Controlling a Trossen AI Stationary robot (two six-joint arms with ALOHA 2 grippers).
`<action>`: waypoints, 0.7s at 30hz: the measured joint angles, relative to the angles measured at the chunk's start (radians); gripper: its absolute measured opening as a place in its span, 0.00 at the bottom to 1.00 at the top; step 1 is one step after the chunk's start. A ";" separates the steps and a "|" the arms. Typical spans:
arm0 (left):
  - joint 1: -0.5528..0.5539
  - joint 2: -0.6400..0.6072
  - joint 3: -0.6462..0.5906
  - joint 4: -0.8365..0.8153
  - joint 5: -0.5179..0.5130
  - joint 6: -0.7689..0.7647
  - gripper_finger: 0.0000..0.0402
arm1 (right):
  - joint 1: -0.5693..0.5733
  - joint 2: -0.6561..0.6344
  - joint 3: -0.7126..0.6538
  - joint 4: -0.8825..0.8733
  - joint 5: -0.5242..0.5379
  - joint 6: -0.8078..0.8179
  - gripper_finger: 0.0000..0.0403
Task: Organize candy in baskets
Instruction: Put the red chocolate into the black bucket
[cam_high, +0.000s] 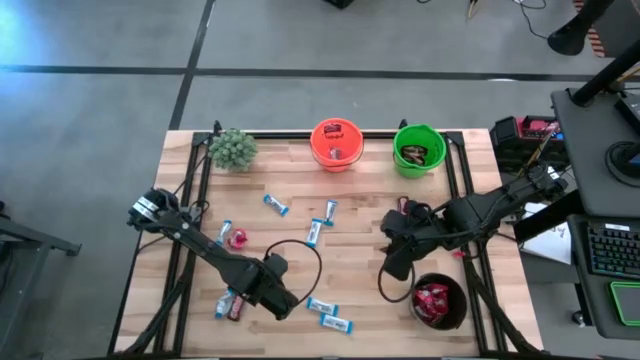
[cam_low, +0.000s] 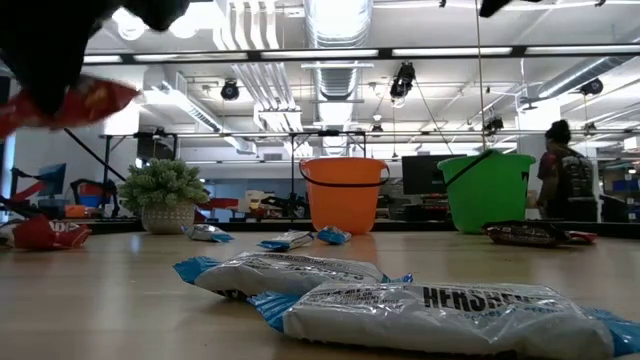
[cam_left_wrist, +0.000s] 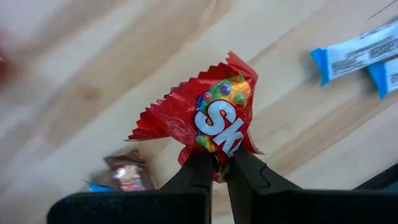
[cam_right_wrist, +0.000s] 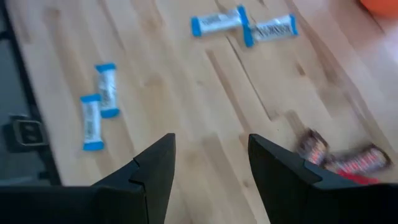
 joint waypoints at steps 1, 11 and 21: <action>0.000 0.000 0.022 -0.027 -0.008 0.012 0.00 | 0.000 0.000 0.000 0.022 0.000 -0.012 0.48; 0.002 -0.002 0.245 -0.218 -0.176 0.131 0.00 | -0.017 0.000 0.000 0.256 0.004 -0.164 0.48; 0.005 -0.002 0.444 -0.284 -0.425 0.282 0.00 | -0.054 0.000 0.000 0.460 0.005 -0.315 0.48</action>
